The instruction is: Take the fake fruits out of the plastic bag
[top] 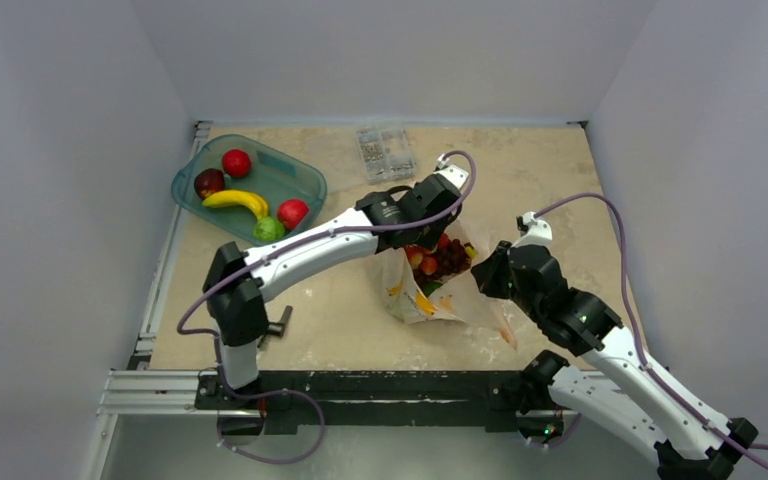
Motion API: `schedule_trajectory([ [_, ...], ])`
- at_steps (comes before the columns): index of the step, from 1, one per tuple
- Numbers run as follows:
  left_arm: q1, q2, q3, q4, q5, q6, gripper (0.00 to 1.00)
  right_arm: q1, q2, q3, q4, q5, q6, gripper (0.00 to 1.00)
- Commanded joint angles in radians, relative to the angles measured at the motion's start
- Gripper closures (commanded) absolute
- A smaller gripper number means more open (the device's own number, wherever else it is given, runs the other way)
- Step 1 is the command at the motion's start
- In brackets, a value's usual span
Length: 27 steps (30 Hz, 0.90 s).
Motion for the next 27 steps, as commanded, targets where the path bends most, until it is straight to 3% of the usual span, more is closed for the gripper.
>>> schedule_trajectory([
  [1, 0.002, -0.151, -0.065, 0.018, 0.231, -0.046, 0.86, 0.005, -0.005, 0.018, 0.016, 0.001, 0.001, 1.0],
  [5, 0.006, -0.248, -0.163, 0.078, 0.407, -0.049, 0.81, 0.005, 0.0, 0.014, 0.032, -0.003, -0.005, 1.0],
  [11, 0.009, -0.294, -0.195, 0.07, 0.504, -0.045, 0.79, 0.004, 0.012, 0.021, 0.036, 0.007, -0.013, 1.0],
  [12, 0.012, -0.295, -0.197, 0.071, 0.514, -0.046, 0.84, 0.005, 0.011, 0.021, 0.038, 0.008, -0.013, 1.0],
  [13, 0.014, -0.293, -0.193, 0.067, 0.515, -0.049, 0.98, 0.005, 0.01, 0.019, 0.04, 0.006, -0.012, 1.0],
  [14, 0.015, -0.297, -0.194, 0.072, 0.514, -0.055, 1.0, 0.005, 0.008, 0.018, 0.04, 0.003, -0.011, 1.0],
  [20, 0.019, -0.366, -0.217, 0.178, 0.68, -0.059, 1.0, 0.005, -0.002, 0.009, 0.03, 0.01, -0.009, 1.0],
  [27, 0.042, -0.477, -0.208, 0.161, 0.753, -0.034, 1.0, 0.004, -0.005, 0.005, 0.033, 0.017, -0.012, 1.0],
])
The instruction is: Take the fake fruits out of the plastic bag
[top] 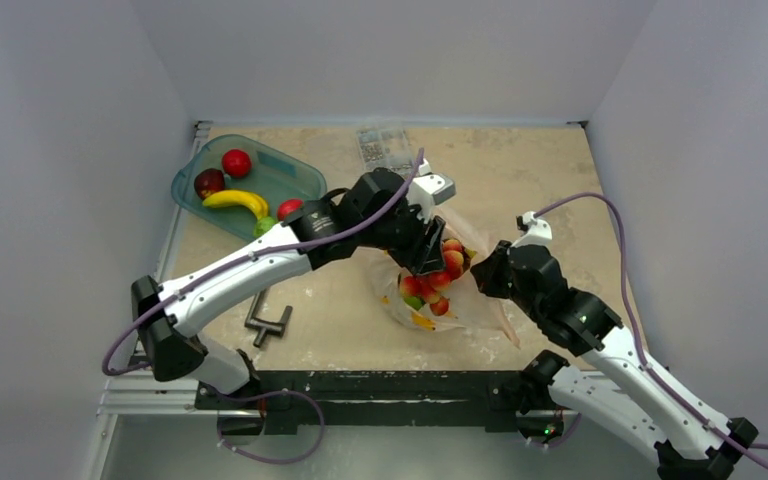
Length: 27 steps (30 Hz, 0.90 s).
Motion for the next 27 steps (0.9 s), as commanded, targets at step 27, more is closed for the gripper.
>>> schedule_trajectory([
  [27, 0.44, -0.596, -0.125, 0.011, 0.325, -0.076, 1.0, 0.005, 0.005, 0.001, 0.035, 0.013, -0.018, 1.0],
])
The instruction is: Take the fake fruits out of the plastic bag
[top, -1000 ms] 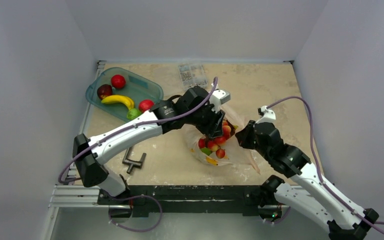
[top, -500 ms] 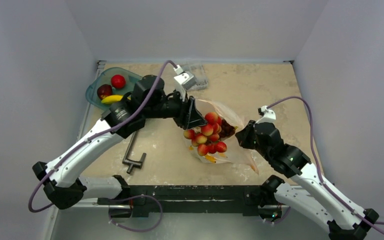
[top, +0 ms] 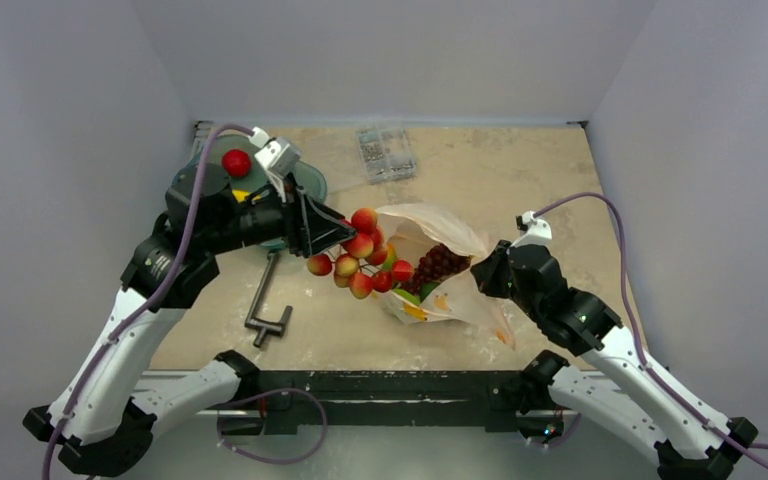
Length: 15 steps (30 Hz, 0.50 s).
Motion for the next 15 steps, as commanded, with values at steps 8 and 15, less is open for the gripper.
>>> schedule_trajectory([
  [8, 0.093, -0.058, 0.097, -0.136, -0.244, -0.024, 1.0, 0.005, 0.014, 0.017, 0.02, 0.011, -0.009, 1.0],
  [15, 0.2, -0.106, 0.081, -0.017, -0.125, -0.127, 1.0, 0.004, 0.008, 0.014, 0.013, 0.017, -0.005, 1.0],
])
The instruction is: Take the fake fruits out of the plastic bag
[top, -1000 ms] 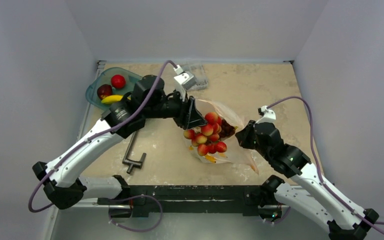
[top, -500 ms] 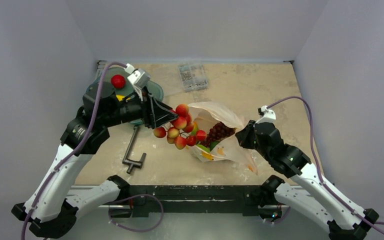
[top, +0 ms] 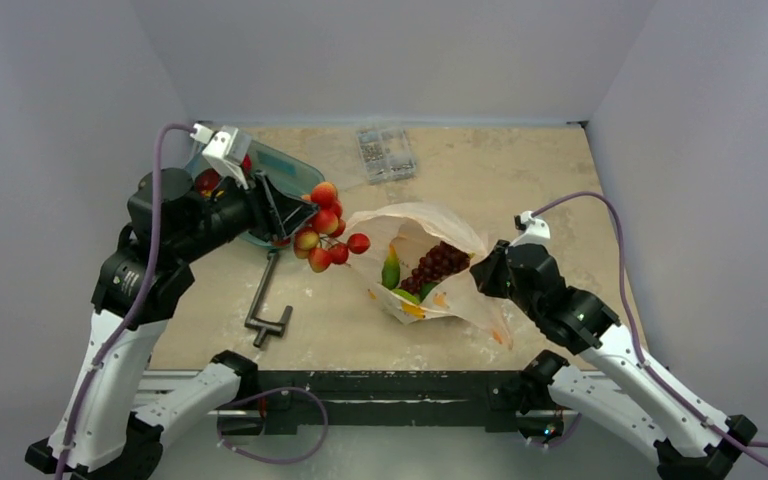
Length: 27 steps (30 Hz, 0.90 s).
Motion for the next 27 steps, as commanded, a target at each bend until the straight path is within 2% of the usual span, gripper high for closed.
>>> schedule_trajectory([
  [1, 0.07, -0.044, 0.016, 0.164, 0.14, -0.121, 1.0, 0.005, -0.005, 0.013, 0.011, 0.023, -0.005, 1.0],
  [3, 0.086, -0.043, 0.006, 0.257, 0.237, -0.169, 1.0, 0.004, -0.006, 0.006, 0.021, 0.016, -0.003, 1.0],
  [4, 0.092, -0.033, 0.032, 0.244, 0.221, -0.168, 1.0, 0.005, -0.006, 0.004, 0.026, 0.012, -0.005, 1.0],
  [5, 0.092, -0.015, 0.069, 0.183, 0.187, -0.145, 1.0, 0.004, -0.007, 0.007, 0.024, 0.009, -0.007, 1.0],
  [8, 0.096, 0.013, 0.159, 0.016, -0.04, -0.079, 1.0, 0.005, -0.008, 0.017, 0.011, 0.01, -0.002, 1.0],
  [12, 0.103, 0.011, 0.184, -0.019, -0.248, -0.04, 1.0, 0.005, -0.016, 0.016, 0.019, 0.022, -0.016, 1.0],
  [18, 0.114, 0.075, 0.181, 0.007, -0.448, 0.025, 1.0, 0.004, -0.007, 0.014, 0.027, 0.011, -0.015, 1.0],
  [27, 0.148, 0.287, 0.125, 0.144, -0.614, 0.121, 1.0, 0.004, 0.015, 0.023, 0.034, 0.018, -0.03, 1.0],
])
